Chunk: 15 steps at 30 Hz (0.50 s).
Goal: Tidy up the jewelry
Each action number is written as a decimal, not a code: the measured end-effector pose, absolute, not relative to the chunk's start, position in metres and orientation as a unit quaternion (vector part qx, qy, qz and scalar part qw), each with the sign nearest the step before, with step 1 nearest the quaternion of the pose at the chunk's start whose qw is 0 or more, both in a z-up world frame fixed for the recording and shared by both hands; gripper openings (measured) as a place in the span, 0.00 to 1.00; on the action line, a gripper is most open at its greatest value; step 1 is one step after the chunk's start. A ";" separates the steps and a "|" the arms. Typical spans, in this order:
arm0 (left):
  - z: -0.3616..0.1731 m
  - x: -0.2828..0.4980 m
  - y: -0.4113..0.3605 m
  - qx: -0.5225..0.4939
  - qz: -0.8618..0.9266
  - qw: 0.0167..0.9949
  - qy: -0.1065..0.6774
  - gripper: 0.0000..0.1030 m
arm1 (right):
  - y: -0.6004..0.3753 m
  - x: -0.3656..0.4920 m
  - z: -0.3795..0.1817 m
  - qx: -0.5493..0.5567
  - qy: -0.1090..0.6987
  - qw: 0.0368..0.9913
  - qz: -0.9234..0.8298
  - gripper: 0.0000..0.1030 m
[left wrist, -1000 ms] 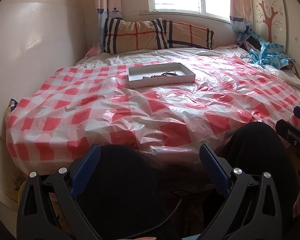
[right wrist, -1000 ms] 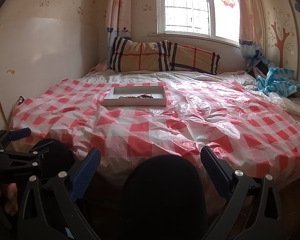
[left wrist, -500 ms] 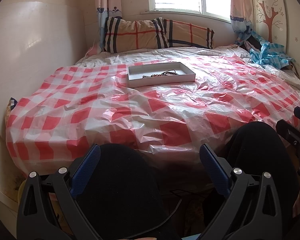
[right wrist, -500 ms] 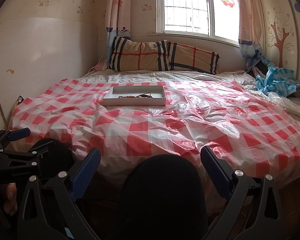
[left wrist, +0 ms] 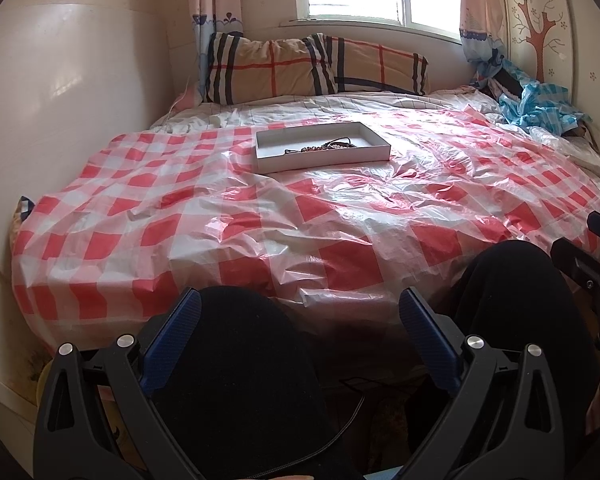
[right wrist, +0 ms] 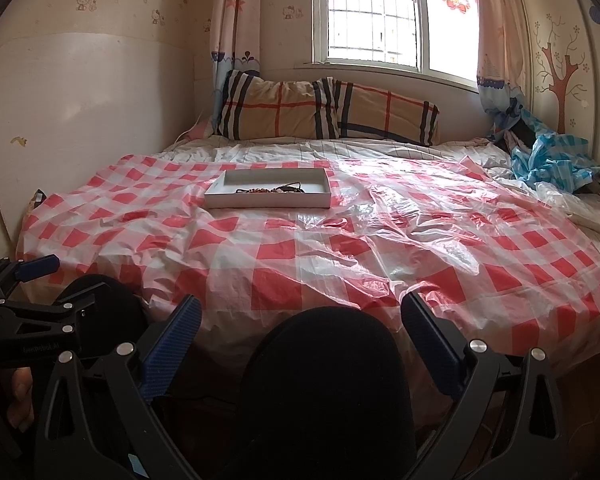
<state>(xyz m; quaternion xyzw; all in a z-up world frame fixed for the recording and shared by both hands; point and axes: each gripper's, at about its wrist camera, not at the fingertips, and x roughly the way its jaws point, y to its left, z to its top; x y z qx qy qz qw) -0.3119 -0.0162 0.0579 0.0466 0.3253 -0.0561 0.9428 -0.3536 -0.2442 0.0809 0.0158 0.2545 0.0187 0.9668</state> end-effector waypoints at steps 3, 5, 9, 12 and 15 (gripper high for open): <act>0.057 -0.312 -0.016 0.048 -0.056 0.942 0.326 0.93 | -0.244 -0.354 0.081 0.016 0.256 0.966 0.018 0.93; 0.056 -0.312 -0.016 0.049 -0.056 0.942 0.326 0.93 | -0.246 -0.354 0.076 0.016 0.257 0.966 0.018 0.93; 0.056 -0.312 -0.016 0.048 -0.056 0.942 0.326 0.93 | -0.247 -0.354 0.076 0.016 0.258 0.966 0.018 0.93; 0.056 -0.311 -0.016 0.050 -0.056 0.942 0.328 0.93 | -0.248 -0.354 0.075 0.016 0.258 0.966 0.018 0.93; 0.054 -0.310 -0.015 0.052 -0.056 0.941 0.329 0.93 | -0.247 -0.354 0.075 0.016 0.258 0.966 0.018 0.93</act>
